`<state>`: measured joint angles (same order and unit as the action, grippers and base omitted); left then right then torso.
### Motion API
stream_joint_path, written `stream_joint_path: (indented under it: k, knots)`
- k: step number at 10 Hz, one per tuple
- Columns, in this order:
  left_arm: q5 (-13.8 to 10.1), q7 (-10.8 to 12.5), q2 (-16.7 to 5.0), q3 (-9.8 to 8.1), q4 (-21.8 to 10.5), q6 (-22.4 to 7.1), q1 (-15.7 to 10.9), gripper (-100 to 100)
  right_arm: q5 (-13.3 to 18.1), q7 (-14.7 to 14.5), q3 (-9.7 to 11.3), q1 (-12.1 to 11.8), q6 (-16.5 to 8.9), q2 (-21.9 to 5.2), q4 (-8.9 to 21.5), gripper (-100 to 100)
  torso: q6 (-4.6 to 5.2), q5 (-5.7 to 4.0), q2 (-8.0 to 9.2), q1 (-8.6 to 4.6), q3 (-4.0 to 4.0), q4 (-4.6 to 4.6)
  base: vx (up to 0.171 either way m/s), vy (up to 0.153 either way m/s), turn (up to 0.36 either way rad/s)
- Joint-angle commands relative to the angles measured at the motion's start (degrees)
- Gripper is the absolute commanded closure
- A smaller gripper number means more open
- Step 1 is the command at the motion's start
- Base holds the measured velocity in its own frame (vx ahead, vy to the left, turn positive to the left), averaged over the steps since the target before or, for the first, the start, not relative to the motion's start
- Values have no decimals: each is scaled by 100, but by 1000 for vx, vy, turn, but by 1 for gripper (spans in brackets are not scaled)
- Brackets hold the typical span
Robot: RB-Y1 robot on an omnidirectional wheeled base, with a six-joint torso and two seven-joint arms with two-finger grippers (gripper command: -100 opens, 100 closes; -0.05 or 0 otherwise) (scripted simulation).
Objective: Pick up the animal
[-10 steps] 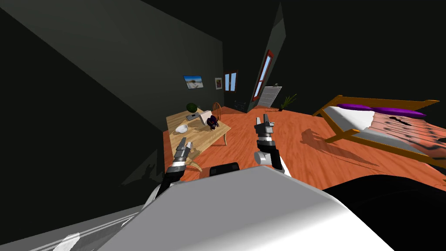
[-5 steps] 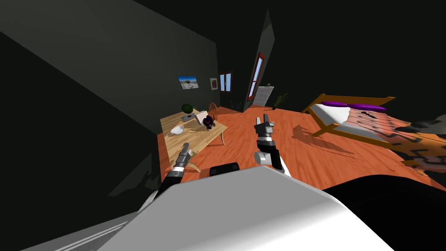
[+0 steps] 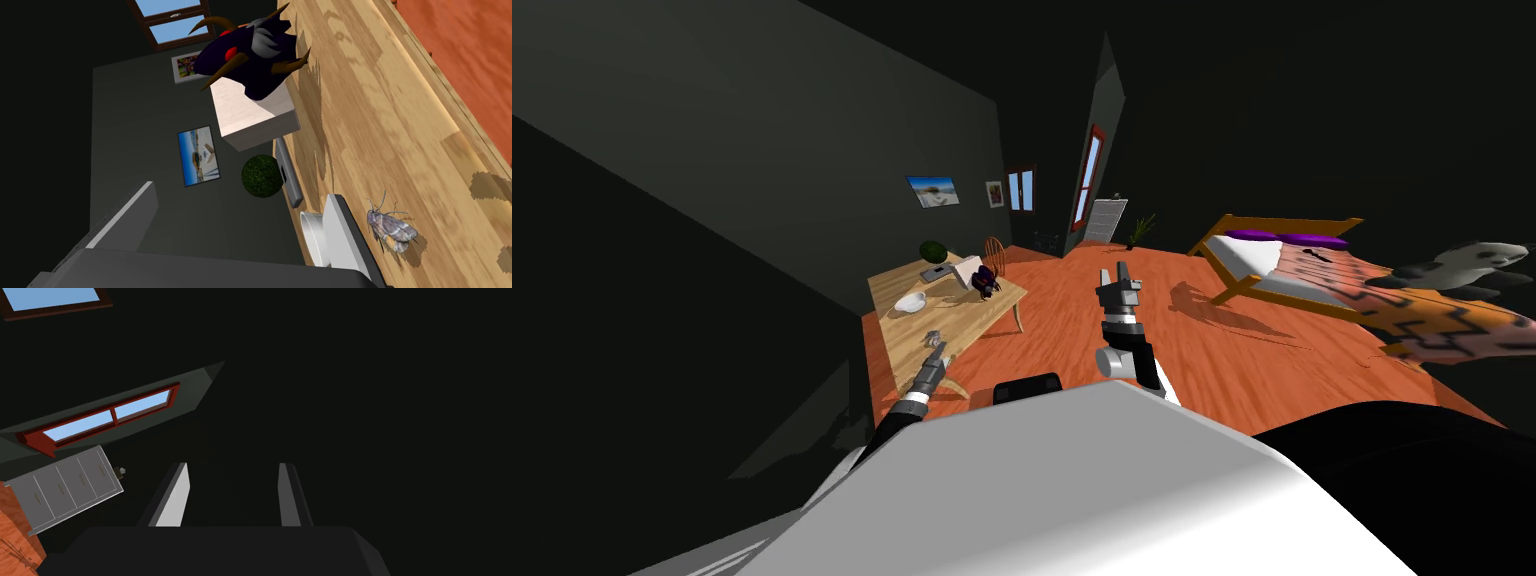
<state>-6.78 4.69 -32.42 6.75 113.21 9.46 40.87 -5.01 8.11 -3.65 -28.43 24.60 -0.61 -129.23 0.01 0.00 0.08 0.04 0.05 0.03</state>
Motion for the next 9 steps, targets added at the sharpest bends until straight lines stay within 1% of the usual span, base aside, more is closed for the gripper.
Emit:
stream_joint_path:
  k: [1, 2, 4, 5, 7, 8, 9]
  knots:
    - [-85, 37, -256, 88, -234, -169, 79, -100, 0, 0, 0, 0, 0, 0, 0, 0, 0, 0, 0, 0, 0, 0, -16, -10, -223]
    - [-85, 37, -256, 88, -234, -169, 79, -100, 0, 0, 0, 0, 0, 0, 0, 0, -1, 0, 1, -1, 0, 0, -13, -3, -53]
    - [-232, 80, -650, 193, -477, -468, 101, -100, 0, 0, 0, 0, 0, 0, 0, 0, -1, 1, -4, 3, -2, -1, -4, 1, -154]
    - [-232, 80, -650, 193, -477, -468, 101, -100, 0, 0, 0, 0, 0, 0, 0, 0, 0, 2, -7, 7, -4, -1, 1, 13, -68]
    - [-383, 93, -1040, 318, -719, -773, 71, -100, 0, 0, -1, -1, 0, 0, 0, 0, -1, 2, -10, 9, -6, -2, 11, 21, -165]
    - [-383, 93, -1047, 318, -719, -773, 71, -100, 0, 0, -1, 0, 0, -1, 0, 0, 0, 4, -13, 15, -7, -3, 13, 29, -75]
    - [-460, 87, -1245, 389, -840, -927, 38, -100, 0, 0, -1, -1, 0, -1, 0, 0, -4, 4, -13, 14, -7, -3, 17, 23, -96]
